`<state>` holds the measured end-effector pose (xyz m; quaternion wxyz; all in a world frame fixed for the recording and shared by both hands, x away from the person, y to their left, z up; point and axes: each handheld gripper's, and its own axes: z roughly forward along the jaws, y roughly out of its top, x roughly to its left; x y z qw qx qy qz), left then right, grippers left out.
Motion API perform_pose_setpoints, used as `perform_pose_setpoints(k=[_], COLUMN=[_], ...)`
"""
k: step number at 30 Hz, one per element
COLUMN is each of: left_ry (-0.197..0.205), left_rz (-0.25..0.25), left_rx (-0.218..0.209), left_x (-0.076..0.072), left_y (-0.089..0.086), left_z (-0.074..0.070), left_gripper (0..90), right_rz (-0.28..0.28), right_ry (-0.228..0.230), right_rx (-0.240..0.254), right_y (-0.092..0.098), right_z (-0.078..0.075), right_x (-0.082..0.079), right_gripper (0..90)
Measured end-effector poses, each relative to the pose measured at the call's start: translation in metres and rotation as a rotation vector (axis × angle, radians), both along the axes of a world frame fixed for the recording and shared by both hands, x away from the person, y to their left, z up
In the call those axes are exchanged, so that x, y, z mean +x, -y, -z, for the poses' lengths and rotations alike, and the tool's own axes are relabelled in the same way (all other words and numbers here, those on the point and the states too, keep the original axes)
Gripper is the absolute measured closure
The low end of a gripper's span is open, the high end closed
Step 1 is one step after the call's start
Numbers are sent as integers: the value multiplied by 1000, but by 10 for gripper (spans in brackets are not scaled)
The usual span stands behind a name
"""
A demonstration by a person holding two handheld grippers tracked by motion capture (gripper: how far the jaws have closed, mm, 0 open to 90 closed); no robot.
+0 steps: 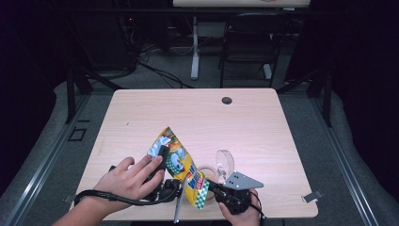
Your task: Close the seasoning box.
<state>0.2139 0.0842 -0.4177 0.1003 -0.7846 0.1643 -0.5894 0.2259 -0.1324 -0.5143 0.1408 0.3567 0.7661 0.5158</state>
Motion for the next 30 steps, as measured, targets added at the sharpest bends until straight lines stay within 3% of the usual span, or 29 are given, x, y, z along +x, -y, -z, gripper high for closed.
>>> perform_pose_setpoints(k=[30], left_ry=[-24], left_rz=[6], left_rx=[-25], left_x=[-4], left_y=[3], left_z=[-5], left_gripper=[817], right_rz=[-3], right_ry=[-7], right_rx=[-12], right_y=[-1], right_z=[0], right_x=[0], right_gripper=[900])
